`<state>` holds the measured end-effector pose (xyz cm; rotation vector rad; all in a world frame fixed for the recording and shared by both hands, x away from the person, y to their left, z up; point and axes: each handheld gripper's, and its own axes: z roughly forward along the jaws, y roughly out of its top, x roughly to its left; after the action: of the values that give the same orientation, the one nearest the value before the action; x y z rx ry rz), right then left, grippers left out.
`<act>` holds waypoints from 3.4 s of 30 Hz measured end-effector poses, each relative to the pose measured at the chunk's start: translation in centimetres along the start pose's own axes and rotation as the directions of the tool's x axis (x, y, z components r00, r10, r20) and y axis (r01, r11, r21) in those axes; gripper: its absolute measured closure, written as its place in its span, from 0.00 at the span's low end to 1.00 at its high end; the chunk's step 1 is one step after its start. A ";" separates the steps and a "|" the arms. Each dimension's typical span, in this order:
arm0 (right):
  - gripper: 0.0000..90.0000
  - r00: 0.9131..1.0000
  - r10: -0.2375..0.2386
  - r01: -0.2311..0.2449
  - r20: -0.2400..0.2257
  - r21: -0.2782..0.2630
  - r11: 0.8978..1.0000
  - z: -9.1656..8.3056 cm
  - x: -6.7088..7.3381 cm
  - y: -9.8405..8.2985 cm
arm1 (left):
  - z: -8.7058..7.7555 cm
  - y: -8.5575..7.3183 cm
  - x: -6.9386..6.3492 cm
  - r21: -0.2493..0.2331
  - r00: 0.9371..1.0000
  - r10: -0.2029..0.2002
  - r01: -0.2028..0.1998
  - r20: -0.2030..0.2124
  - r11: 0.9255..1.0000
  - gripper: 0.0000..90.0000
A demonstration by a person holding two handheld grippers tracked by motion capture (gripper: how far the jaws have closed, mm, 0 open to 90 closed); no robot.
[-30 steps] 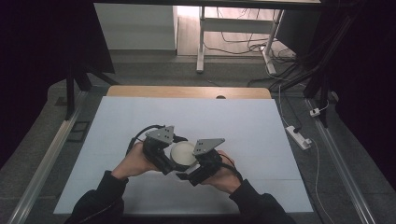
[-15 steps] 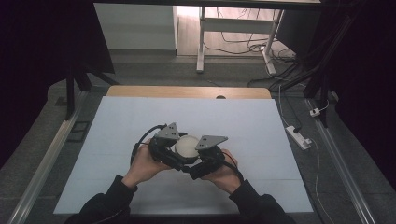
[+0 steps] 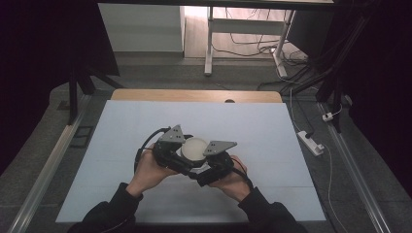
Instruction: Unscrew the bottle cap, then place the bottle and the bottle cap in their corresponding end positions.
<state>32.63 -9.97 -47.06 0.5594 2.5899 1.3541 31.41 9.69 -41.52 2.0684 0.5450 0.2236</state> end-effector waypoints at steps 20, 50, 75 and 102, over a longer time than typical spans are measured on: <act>0.08 1.000 0.017 -0.017 0.025 -0.005 1.000 -0.8 -1.0 -0.3 | -2.7 -0.8 0.5 -0.016 1.000 0.001 -0.002 -0.003 1.000 0.09; 0.08 0.998 0.029 -0.028 0.060 -0.016 0.999 -1.6 -2.0 -0.4 | -3.6 -4.5 0.3 -0.021 0.999 -0.032 0.032 0.016 0.999 0.09; 0.08 0.993 0.054 -0.051 0.101 -0.026 0.998 -1.8 -3.5 -0.3 | -1.1 -6.6 -1.2 0.001 0.997 -0.024 0.023 0.080 1.000 0.09; 0.08 0.985 0.079 -0.076 0.151 -0.027 0.997 -0.5 -5.8 0.2 | 3.0 -8.1 -1.4 0.008 0.991 0.043 -0.044 0.125 0.999 0.09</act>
<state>37.84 -12.60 -46.73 0.7374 2.4528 1.3052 28.90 10.37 -49.87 2.0904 0.4262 0.1155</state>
